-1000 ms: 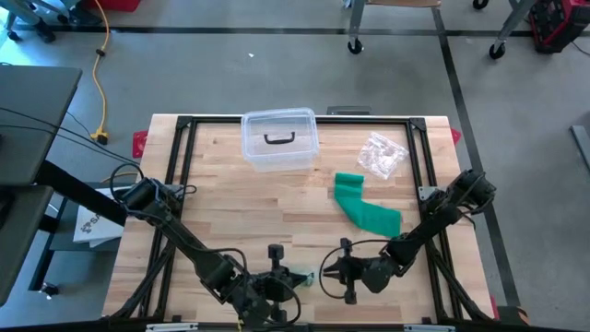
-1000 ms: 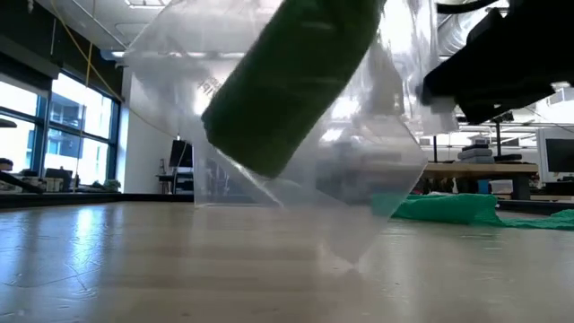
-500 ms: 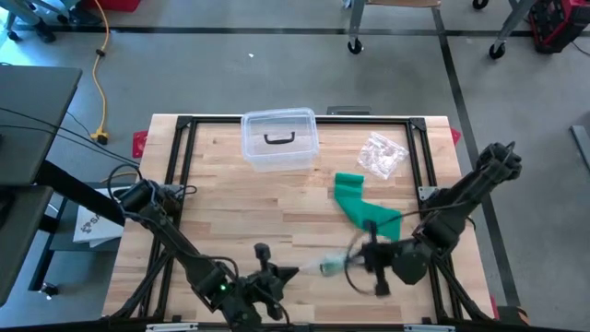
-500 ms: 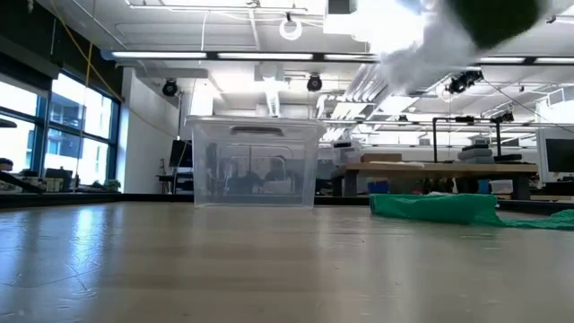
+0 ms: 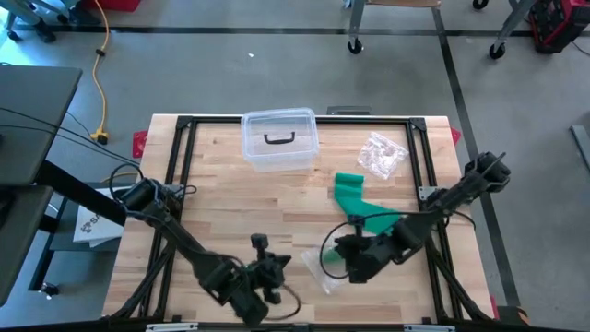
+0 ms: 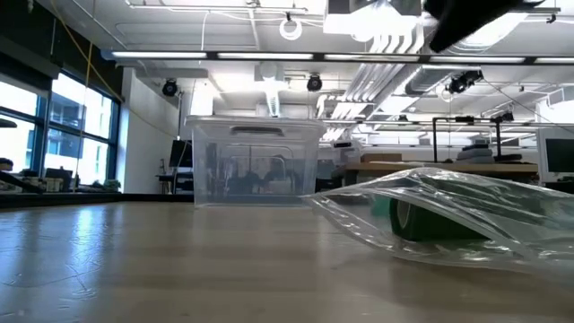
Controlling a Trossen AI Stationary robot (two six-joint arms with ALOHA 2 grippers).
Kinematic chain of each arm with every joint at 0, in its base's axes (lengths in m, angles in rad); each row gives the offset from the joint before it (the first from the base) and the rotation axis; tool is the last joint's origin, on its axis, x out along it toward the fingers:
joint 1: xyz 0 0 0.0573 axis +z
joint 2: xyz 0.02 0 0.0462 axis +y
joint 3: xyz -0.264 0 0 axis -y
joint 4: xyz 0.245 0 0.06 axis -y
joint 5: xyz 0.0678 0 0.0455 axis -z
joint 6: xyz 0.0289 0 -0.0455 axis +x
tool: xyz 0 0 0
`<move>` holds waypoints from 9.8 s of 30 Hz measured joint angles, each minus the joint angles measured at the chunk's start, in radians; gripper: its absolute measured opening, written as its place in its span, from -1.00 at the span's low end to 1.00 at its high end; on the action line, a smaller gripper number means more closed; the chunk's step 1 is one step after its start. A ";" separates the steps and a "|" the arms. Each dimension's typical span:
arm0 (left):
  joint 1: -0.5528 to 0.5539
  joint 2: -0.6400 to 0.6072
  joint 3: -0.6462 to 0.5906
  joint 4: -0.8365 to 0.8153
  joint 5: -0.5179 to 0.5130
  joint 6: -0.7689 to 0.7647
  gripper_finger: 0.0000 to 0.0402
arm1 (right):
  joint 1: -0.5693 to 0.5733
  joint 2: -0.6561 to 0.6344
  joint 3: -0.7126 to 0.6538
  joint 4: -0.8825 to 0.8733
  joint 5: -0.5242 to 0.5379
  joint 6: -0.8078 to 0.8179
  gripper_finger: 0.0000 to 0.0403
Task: Roll bandage
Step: Close the zip bag
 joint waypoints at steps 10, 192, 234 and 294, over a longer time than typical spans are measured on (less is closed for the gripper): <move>0.020 0.000 0.000 -0.002 0.206 0.045 -0.58 | 0.053 0.002 0.095 0.109 -0.054 -0.231 -1.00; 0.083 0.115 0.001 0.521 0.309 0.121 -1.00 | 0.195 0.090 0.040 0.404 0.221 -0.274 -0.96; 0.083 0.117 0.001 0.523 0.311 0.121 -1.00 | 0.138 0.083 0.042 0.388 0.125 -0.212 -0.84; 0.069 0.122 0.001 0.715 0.117 0.394 -0.42 | 0.197 0.074 0.041 0.378 0.278 -0.227 -1.00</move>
